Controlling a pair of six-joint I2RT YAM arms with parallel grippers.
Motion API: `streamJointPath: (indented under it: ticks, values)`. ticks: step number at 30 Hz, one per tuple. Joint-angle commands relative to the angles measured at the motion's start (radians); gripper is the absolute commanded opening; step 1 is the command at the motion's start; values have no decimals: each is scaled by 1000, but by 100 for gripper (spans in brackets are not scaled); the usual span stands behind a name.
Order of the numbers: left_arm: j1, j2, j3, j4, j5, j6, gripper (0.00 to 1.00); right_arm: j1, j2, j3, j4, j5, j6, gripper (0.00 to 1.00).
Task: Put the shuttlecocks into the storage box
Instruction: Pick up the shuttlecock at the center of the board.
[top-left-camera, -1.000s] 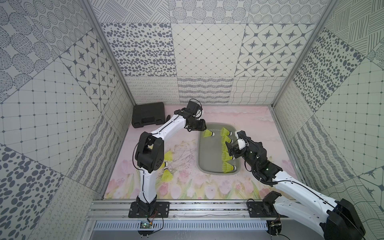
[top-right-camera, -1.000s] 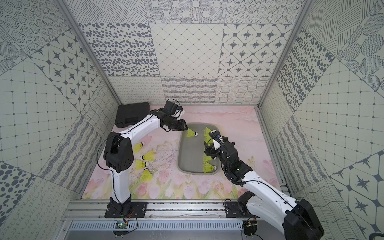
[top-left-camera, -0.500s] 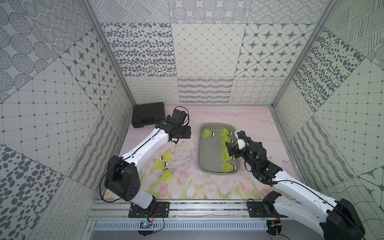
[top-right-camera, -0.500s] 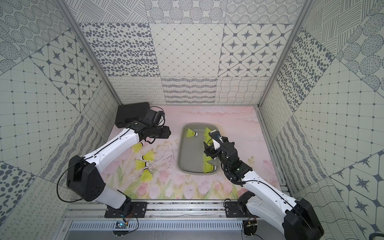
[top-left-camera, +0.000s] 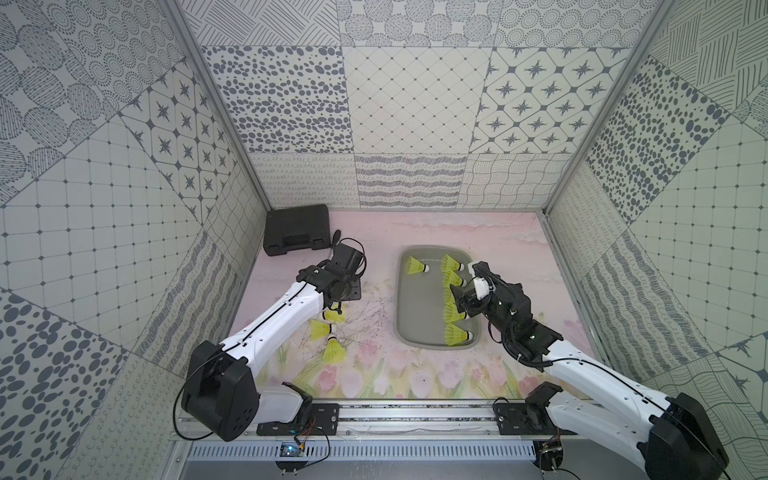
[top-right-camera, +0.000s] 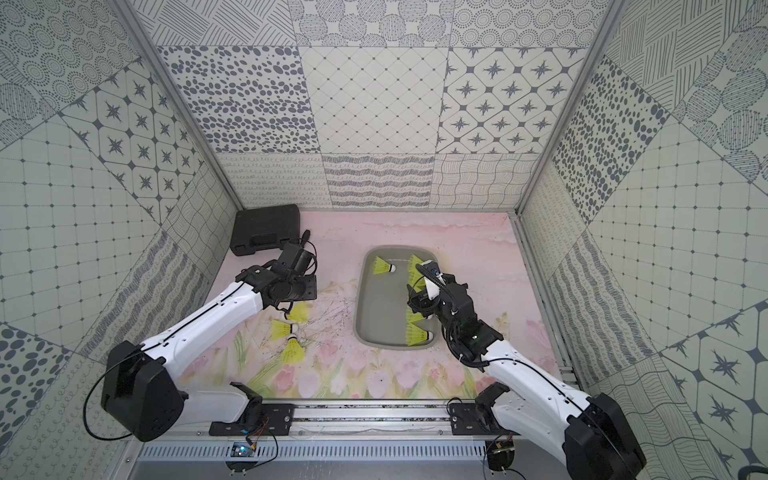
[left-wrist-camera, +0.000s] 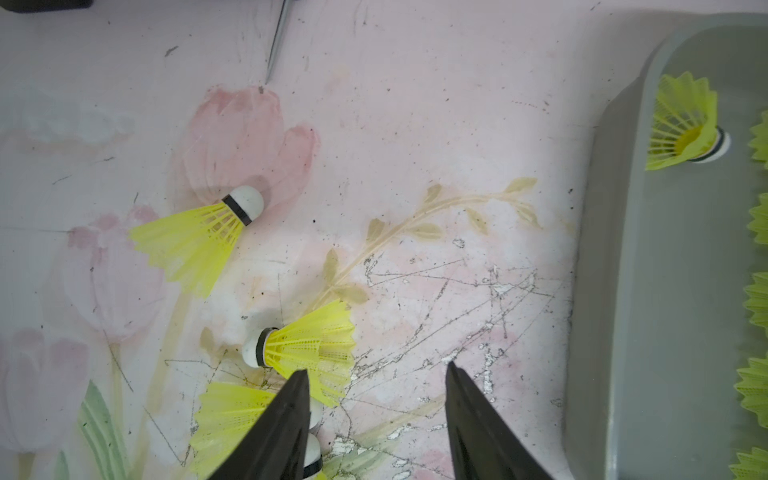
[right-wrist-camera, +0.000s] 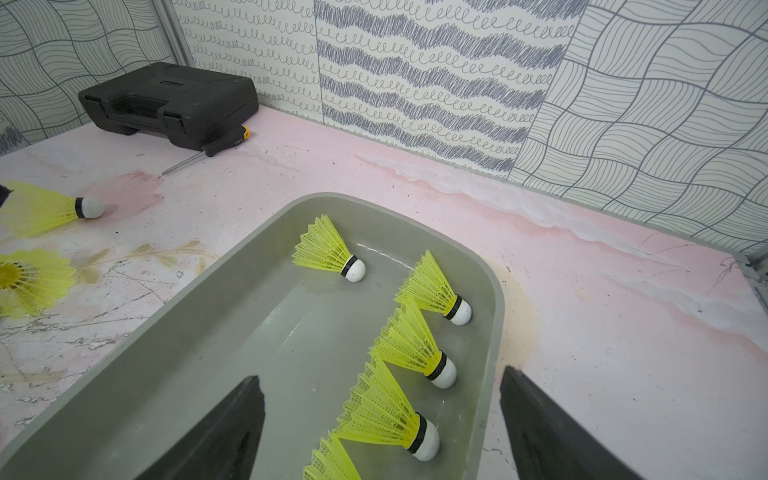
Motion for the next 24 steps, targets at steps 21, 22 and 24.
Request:
streamJointPath:
  ticks: [21, 22, 24]
  values:
    - [4, 156, -100, -60, -154, -136, 40, -12, 2, -10, 38, -7, 9, 92]
    - [4, 163, -100, -56, -153, -136, 40, -12, 2, -10, 38, -9, 10, 92]
    - [3, 174, -100, -51, -154, -139, 39, -12, 1, -10, 39, -8, 12, 92]
